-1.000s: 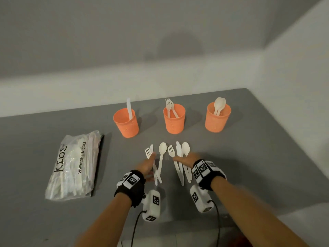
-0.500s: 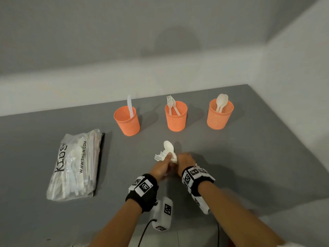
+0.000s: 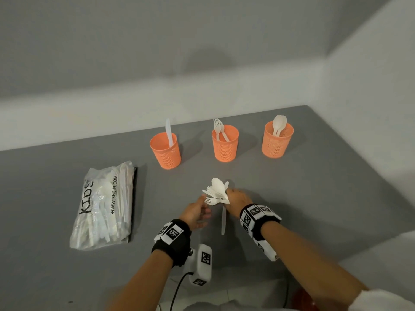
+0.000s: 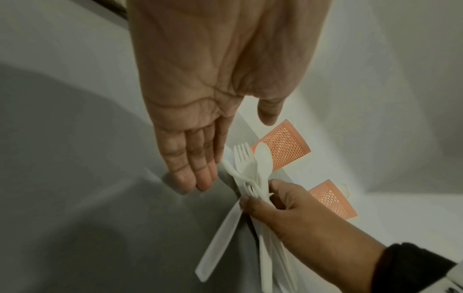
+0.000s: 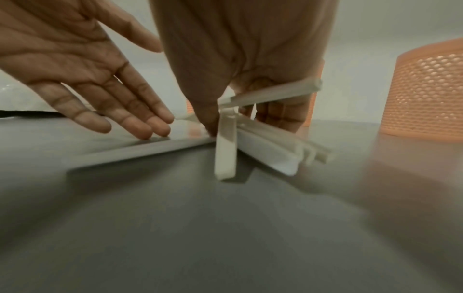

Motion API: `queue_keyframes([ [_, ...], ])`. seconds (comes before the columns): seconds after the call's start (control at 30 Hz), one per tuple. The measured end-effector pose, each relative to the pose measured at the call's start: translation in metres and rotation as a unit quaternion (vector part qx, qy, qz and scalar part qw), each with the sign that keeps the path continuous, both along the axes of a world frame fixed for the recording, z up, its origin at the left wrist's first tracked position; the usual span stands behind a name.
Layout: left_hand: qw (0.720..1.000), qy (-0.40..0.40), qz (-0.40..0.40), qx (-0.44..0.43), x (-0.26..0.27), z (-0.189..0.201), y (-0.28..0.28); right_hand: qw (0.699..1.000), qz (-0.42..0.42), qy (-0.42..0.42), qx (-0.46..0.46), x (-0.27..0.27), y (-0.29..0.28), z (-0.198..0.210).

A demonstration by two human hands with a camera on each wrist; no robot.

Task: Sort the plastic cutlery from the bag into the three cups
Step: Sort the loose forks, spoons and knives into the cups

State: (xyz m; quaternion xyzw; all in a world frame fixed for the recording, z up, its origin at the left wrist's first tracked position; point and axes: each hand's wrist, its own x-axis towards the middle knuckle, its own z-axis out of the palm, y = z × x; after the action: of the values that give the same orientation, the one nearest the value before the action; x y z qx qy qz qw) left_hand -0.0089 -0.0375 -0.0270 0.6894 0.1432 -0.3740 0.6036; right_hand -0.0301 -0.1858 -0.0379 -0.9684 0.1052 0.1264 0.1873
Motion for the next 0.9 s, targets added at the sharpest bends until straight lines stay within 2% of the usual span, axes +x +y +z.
queue_keyframes([
  [0.27,0.997,0.034,-0.033,-0.059,-0.007,0.008,-0.009,0.992,-0.098,-0.015,0.078,0.006,0.016,-0.002],
  [0.4,0.993,0.058,-0.050,-0.095,-0.011,0.011,-0.011,0.989,-0.132,-0.019,0.068,0.010,0.025,0.000],
  [0.57,0.995,0.038,-0.070,-0.066,-0.015,0.007,-0.002,0.992,-0.124,0.028,0.028,0.009,0.026,0.001],
  [0.8,0.998,0.025,-0.044,-0.032,-0.009,0.014,0.019,0.994,-0.071,0.074,-0.038,0.005,0.014,0.006],
  [0.83,0.998,0.026,-0.041,-0.031,-0.008,0.014,0.020,0.994,-0.081,0.069,-0.014,0.003,0.012,0.009],
  [0.9,0.998,0.033,-0.037,-0.039,-0.008,0.014,0.021,0.987,-0.104,0.038,0.116,0.002,0.008,0.016],
])
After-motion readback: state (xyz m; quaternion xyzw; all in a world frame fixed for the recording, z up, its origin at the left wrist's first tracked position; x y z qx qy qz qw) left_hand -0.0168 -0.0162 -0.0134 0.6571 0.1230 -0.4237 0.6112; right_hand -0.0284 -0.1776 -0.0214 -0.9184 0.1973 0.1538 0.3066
